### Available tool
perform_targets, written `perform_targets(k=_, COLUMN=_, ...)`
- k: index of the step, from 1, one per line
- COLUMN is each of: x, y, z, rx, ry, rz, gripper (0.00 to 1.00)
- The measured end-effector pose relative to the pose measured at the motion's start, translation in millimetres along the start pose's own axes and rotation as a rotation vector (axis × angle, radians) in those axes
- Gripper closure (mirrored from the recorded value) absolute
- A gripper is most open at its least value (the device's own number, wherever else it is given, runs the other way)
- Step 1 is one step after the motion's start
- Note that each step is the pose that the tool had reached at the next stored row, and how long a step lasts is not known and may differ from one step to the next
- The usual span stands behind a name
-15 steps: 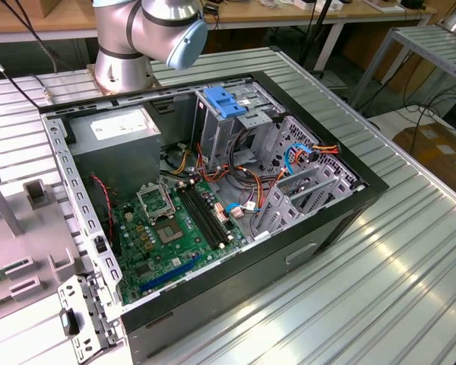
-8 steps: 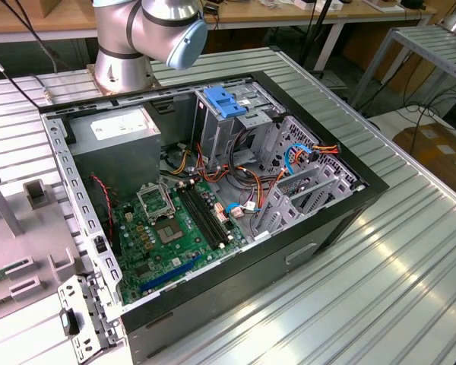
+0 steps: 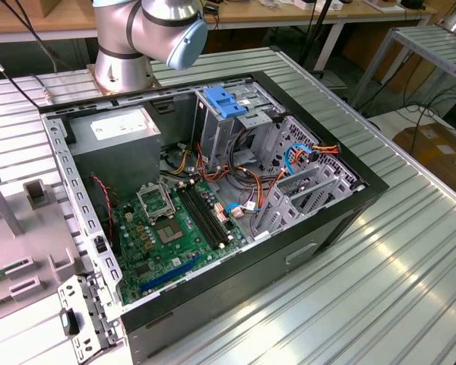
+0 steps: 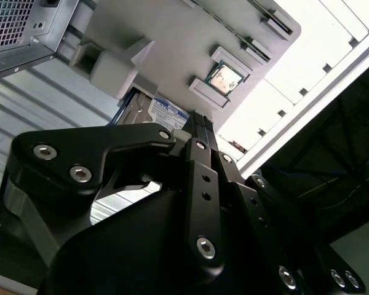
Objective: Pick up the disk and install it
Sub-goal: 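Pick up the disk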
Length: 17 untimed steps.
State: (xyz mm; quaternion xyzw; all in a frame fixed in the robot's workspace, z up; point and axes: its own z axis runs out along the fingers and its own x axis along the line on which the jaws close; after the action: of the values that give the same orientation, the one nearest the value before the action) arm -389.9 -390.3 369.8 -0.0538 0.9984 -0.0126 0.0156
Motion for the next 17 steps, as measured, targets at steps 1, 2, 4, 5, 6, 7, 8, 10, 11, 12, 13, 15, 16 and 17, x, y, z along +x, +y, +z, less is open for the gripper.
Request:
perform_targets(k=1, x=0.0, y=0.0, z=0.0, rx=-0.0001, ry=-0.0001, rz=-0.004, gripper=0.89)
perform_targets(k=2, x=0.0, y=0.0, z=0.0, rx=-0.0002, ry=-0.0002, rz=-0.007, gripper=0.89)
perform_targets(k=4, x=0.0, y=0.0, z=0.0, rx=-0.0004, ry=-0.0004, rz=-0.013, gripper=0.89)
perform_targets(k=5, x=0.0, y=0.0, z=0.0, rx=-0.0005, ry=-0.0004, rz=-0.016, gripper=0.89)
perform_targets(k=6, x=0.0, y=0.0, z=0.0, rx=-0.0006, ry=-0.0005, rz=-0.019, gripper=0.89)
perform_targets(k=7, x=0.0, y=0.0, z=0.0, rx=-0.0006, ry=-0.0006, rz=-0.022, gripper=0.89)
perform_targets(k=8, x=0.0, y=0.0, z=0.0, rx=-0.0008, ry=-0.0007, rz=-0.025, gripper=0.89)
perform_targets(k=10, x=0.0, y=0.0, z=0.0, rx=-0.0009, ry=-0.0008, rz=-0.030, gripper=0.89)
perform_targets(k=11, x=0.0, y=0.0, z=0.0, rx=-0.0011, ry=-0.0009, rz=-0.035, gripper=0.89)
perform_targets(k=12, x=0.0, y=0.0, z=0.0, rx=-0.0012, ry=-0.0011, rz=-0.039, gripper=0.89)
perform_targets(k=13, x=0.0, y=0.0, z=0.0, rx=-0.0015, ry=-0.0013, rz=-0.048, gripper=0.89)
perform_targets(k=15, x=0.0, y=0.0, z=0.0, rx=-0.0022, ry=-0.0020, rz=-0.073, gripper=0.89)
perform_targets(k=16, x=0.0, y=0.0, z=0.0, rx=-0.0023, ry=-0.0020, rz=-0.079, gripper=0.89)
perform_targets(k=17, x=0.0, y=0.0, z=0.0, rx=-0.0025, ry=-0.0022, rz=-0.085, gripper=0.89)
